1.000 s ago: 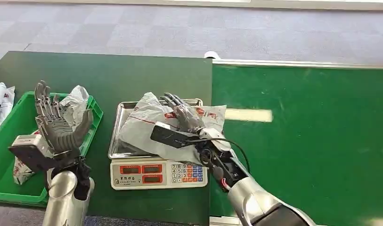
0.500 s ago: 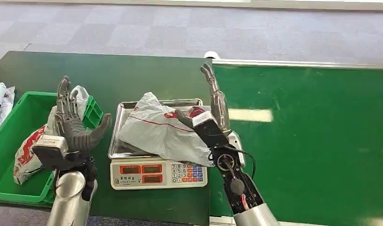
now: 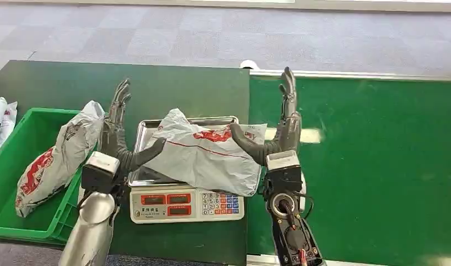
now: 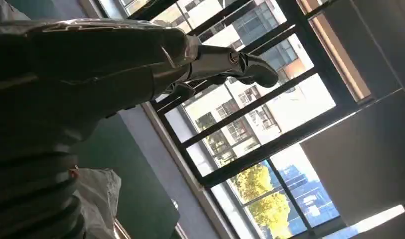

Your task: Moved the parcel from conveyor to table for the left to box.

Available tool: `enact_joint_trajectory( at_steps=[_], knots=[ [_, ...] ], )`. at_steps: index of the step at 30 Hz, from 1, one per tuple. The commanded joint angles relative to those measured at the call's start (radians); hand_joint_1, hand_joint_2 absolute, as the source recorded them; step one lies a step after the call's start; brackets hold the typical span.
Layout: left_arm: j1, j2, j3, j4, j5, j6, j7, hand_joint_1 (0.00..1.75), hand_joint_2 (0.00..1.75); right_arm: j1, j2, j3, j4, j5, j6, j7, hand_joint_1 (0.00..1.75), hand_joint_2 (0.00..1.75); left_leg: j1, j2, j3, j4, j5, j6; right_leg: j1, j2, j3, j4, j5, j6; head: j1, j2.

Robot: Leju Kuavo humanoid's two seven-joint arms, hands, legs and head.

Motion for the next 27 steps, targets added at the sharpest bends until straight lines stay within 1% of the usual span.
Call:
enact_joint_trajectory(
  at_steps=[1,2,3,4,5,6,7,8,10,14,19,20,21,23,27],
  knots=[
    [-0.193,0.04,-0.184,0.348,-0.171,-0.031,0.091,0.0,1.75,0.029,-0.075,0.062,-0.106,0.028,-0.024,0.017,0.0,1.75,0.0,-0.005,0.001,-0.001,0.002,0.002,0.001,-0.006,0.004,-0.002,0.0,-0.002,0.0,0.0],
    [-0.243,0.023,-0.227,0.445,-0.231,-0.052,0.127,0.0,1.75,0.028,-0.081,0.083,-0.105,0.026,-0.02,0.012,0.0,1.75,0.0,-0.004,0.001,-0.001,0.001,0.001,0.001,-0.004,0.003,-0.001,0.0,-0.002,0.0,0.0],
    [-0.27,0.0,-0.232,0.509,-0.24,-0.023,0.115,0.0,1.75,0.029,-0.082,0.091,-0.103,0.023,-0.023,0.01,0.0,1.75,0.0,-0.005,0.0,-0.001,0.001,0.001,0.0,-0.005,0.003,-0.001,0.0,-0.001,0.0,0.0],
    [-0.279,-0.008,-0.235,0.535,-0.24,-0.011,0.106,0.0,1.75,0.029,-0.082,0.095,-0.101,0.021,-0.026,0.009,0.0,1.75,0.0,-0.008,0.001,-0.001,0.002,0.002,0.001,-0.009,0.005,-0.002,0.0,-0.002,0.0,0.0],
    [-0.279,-0.008,-0.235,0.535,-0.24,-0.011,0.106,0.0,1.75,0.029,-0.082,0.095,-0.101,0.021,-0.026,0.009,0.0,1.75,0.0,-0.01,0.002,-0.003,0.003,0.003,0.001,-0.011,0.006,-0.003,0.0,-0.003,0.0,0.0],
    [-0.279,-0.008,-0.235,0.535,-0.24,-0.011,0.106,0.0,1.75,0.029,-0.082,0.095,-0.101,0.021,-0.026,0.009,0.0,1.75,0.0,-0.005,0.002,-0.001,0.001,0.001,0.0,-0.006,0.004,-0.001,0.0,-0.001,0.0,0.0],
    [-0.28,-0.005,-0.237,0.539,-0.236,-0.007,0.102,0.0,1.75,0.027,-0.083,0.095,-0.099,0.02,-0.028,0.009,0.0,1.75,0.0,-0.006,0.002,-0.002,0.002,0.002,0.001,-0.006,0.005,-0.002,0.0,-0.002,0.0,0.0],
    [-0.28,-0.005,-0.237,0.539,-0.236,-0.007,0.102,0.0,1.75,0.027,-0.083,0.095,-0.099,0.02,-0.028,0.009,0.0,1.75,0.0,-0.003,0.002,-0.001,0.001,0.002,0.001,-0.003,0.004,-0.002,0.001,-0.002,-0.001,0.0],
    [-0.278,0.0,-0.237,0.534,-0.236,-0.007,0.101,0.0,1.75,0.026,-0.085,0.095,-0.1,0.019,-0.029,0.008,0.0,1.75,0.0,0.0,0.002,0.0,0.0,0.001,0.0,0.0,0.003,-0.001,0.001,-0.001,0.0,0.0],
    [-0.278,0.0,-0.237,0.534,-0.236,-0.007,0.101,0.0,1.75,0.026,-0.085,0.095,-0.1,0.019,-0.029,0.008,0.0,1.75,0.0,-0.002,0.002,-0.001,0.001,0.002,0.001,-0.002,0.004,-0.001,0.001,-0.003,0.0,0.0],
    [-0.278,0.002,-0.24,0.532,-0.236,-0.011,0.102,0.0,1.75,0.025,-0.087,0.097,-0.1,0.019,-0.03,0.008,0.0,1.75,0.0,0.0,0.001,0.0,0.0,0.001,0.0,0.0,0.002,-0.001,0.001,-0.002,0.0,0.0],
    [-0.304,-0.007,-0.262,0.587,-0.239,-0.055,0.121,0.0,1.75,0.021,-0.088,0.106,-0.095,0.015,-0.031,0.005,0.0,1.75,0.0,-0.001,0.003,-0.002,0.001,0.003,0.001,-0.002,0.004,-0.002,0.002,-0.003,0.0,0.0],
    [-0.334,-0.027,-0.278,0.653,-0.24,-0.083,0.13,0.0,1.75,0.013,-0.087,0.114,-0.086,0.014,-0.033,0.004,0.0,1.75,0.0,-0.001,0.001,-0.001,0.001,0.001,0.001,-0.001,0.002,-0.001,0.001,-0.002,0.0,0.0],
    [-0.375,-0.067,-0.301,0.78,-0.244,-0.098,0.139,0.0,1.75,0.006,-0.08,0.12,-0.076,0.009,-0.038,0.008,0.0,1.75,0.001,-0.003,0.001,0.0,0.001,0.002,0.001,-0.004,0.003,-0.001,0.001,-0.002,0.0,0.0],
    [-0.424,-0.119,-0.407,1.018,-0.355,-0.015,0.177,0.0,1.75,-0.004,-0.075,0.127,-0.065,-0.005,-0.04,0.009,0.0,1.75,0.0,-0.003,0.002,-0.001,0.001,0.002,0.0,-0.003,0.004,-0.002,0.001,-0.002,0.0,0.0]
  ],
)
